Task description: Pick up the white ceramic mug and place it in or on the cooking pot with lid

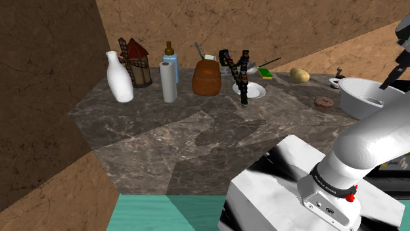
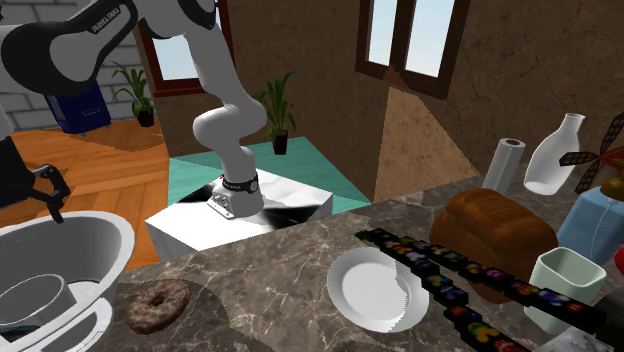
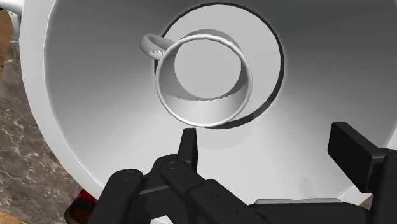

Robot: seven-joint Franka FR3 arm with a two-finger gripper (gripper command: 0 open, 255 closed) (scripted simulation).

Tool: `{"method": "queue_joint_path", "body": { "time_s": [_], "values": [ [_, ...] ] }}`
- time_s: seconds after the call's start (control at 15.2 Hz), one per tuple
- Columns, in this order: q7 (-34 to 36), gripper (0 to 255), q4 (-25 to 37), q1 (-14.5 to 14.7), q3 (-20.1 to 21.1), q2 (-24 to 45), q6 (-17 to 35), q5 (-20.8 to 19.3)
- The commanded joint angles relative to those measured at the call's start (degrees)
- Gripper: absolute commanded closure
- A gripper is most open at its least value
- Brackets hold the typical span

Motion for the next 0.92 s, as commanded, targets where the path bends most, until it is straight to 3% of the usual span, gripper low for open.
{"method": "queue_joint_path", "body": {
  "time_s": [0.0, 0.33, 0.86],
  "values": [
    [0.0, 0, 0.0, 0.0, 0.0, 0.0, 0.0, 0.0],
    [1.2, 0, 5.4, -2.6, 4.7, -2.6, -7.5, -1.5],
    [1.2, 0, 5.4, -2.6, 4.7, -2.6, -7.5, -1.5]
  ]
}}
